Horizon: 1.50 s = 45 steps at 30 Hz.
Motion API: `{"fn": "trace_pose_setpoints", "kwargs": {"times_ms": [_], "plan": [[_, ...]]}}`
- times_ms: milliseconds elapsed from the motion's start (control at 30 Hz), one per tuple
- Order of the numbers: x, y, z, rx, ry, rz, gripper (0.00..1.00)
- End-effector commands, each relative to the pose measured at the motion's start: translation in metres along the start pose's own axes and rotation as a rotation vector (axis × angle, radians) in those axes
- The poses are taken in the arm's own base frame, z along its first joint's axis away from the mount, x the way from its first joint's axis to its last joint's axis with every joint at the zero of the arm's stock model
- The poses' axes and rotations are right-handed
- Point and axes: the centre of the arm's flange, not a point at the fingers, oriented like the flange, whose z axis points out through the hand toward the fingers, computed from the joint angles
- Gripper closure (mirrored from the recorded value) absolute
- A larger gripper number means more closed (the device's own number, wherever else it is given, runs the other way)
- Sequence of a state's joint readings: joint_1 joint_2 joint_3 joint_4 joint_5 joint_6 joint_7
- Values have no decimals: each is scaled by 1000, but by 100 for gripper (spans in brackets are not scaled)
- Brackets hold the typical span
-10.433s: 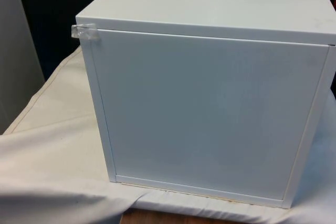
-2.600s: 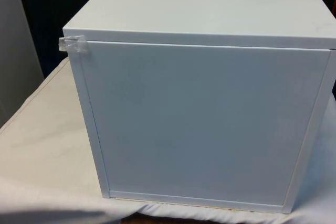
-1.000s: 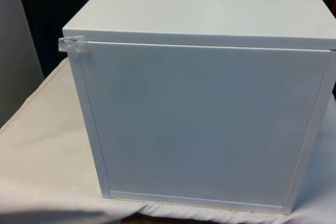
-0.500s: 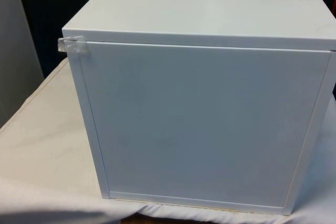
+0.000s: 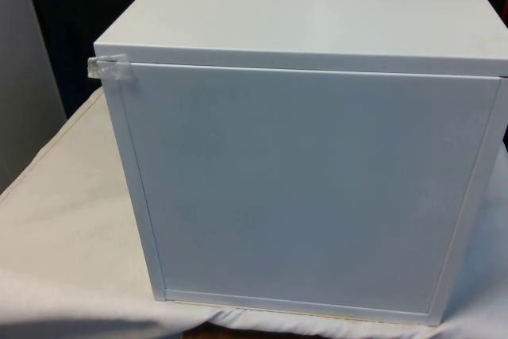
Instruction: Open the drawer, then close it.
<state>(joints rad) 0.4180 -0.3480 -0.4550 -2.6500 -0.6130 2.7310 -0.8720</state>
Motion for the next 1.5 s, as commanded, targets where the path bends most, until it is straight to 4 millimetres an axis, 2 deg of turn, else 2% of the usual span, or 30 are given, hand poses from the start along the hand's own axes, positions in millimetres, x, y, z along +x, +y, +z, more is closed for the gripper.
{"fn": "trace_pose_setpoints", "kwargs": {"times_ms": [0, 67, 100, 167, 267, 333, 367, 400, 667, 700, 733, 967, 1000, 1033, 1267, 1300, 1333, 1467], "plan": [[0, 0, 0, 0, 0, 1, 100], [-2, 6, 1, -4, 1, 3, 100], [0, 1, 0, -1, -1, 2, 100], [-4, 13, 1, -9, 3, 9, 100], [-5, 17, 0, -14, 5, 15, 100], [-6, 17, 1, -10, 1, 20, 100], [-8, 8, -2, -6, -3, 20, 100], [-6, 16, 1, -9, 0, 23, 100], [-6, 18, 0, -2, -11, 32, 100], [-8, 11, -1, 6, -9, 33, 100], [-6, 19, -1, -3, -12, 32, 100], [-12, 33, -11, -4, -33, 27, 100], [-11, 26, -10, 1, -32, 31, 100], [-13, 36, -12, -5, -35, 28, 100], [-16, 53, -22, -16, -49, 28, 100], [-16, 47, -22, -10, -50, 31, 100], [-16, 55, -23, -17, -50, 29, 100], [-17, 64, -26, -27, -51, 30, 100]]}}
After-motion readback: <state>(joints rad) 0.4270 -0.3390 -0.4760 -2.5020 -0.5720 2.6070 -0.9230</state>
